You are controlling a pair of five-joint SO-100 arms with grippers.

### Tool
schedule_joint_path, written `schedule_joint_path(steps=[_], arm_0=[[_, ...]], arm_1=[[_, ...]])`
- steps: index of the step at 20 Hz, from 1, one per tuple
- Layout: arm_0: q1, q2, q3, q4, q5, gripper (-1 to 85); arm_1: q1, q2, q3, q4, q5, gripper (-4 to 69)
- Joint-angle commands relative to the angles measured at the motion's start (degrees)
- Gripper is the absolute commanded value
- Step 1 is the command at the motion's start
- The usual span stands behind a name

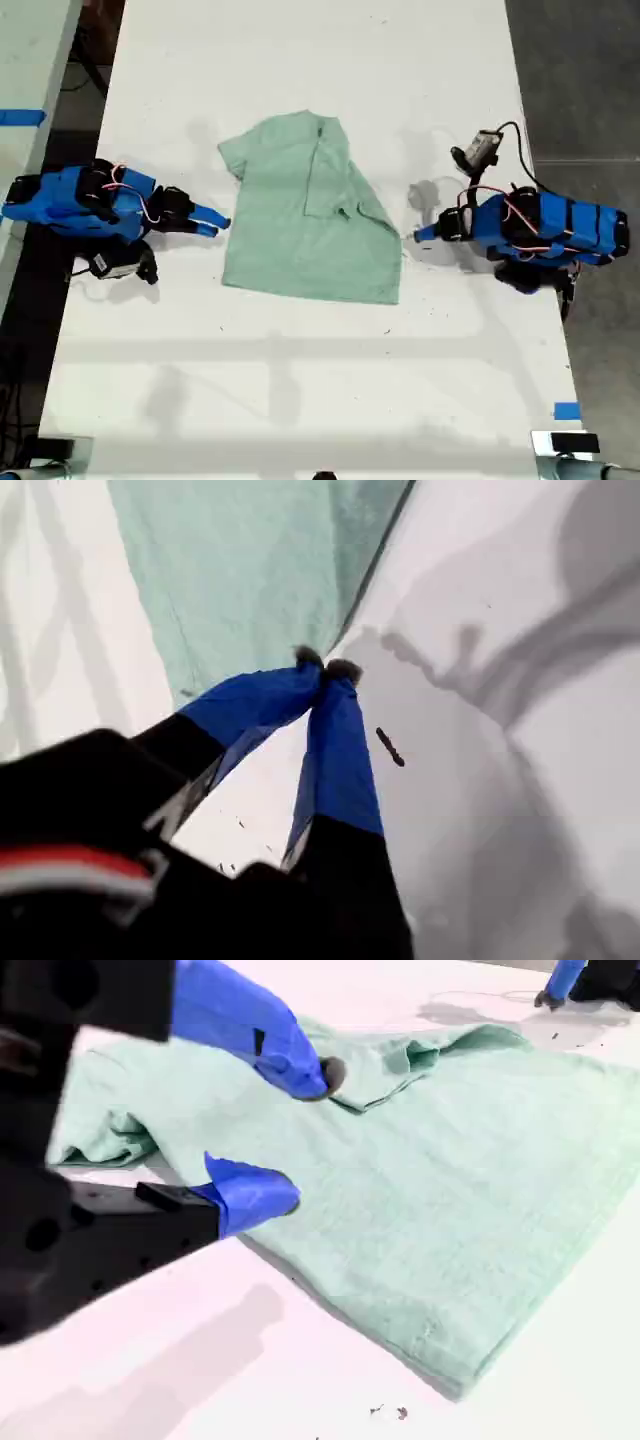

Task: Fold t shirt

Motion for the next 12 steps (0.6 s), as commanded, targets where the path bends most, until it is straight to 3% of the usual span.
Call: schedule_joint_path(steps=[1, 3, 8, 10, 12], arm_0=[[-5.89, 0.62, 0.35, -7.03, 13.54, 0.0], [-5.62, 0.62, 0.88, -8.00, 8.53, 0.0], [-10.90, -1.58, -6.50, -6.68, 9.23, -0.1], [-16.79, -16.88, -17.49, -3.78, 13.97, -0.1], [-26.54, -39.11, -27.60, -4.48, 22.76, 6.6]], arm_1=[[0.09, 0.97, 2.90, 1.41, 3.87, 0.8], [0.26, 0.97, 2.90, 1.41, 3.78, 0.8], [0.44, 0.97, 2.90, 1.41, 3.78, 0.8], [0.44, 0.97, 2.90, 1.41, 3.69, 0.8], [0.44, 0.97, 2.90, 1.41, 3.60, 0.8]])
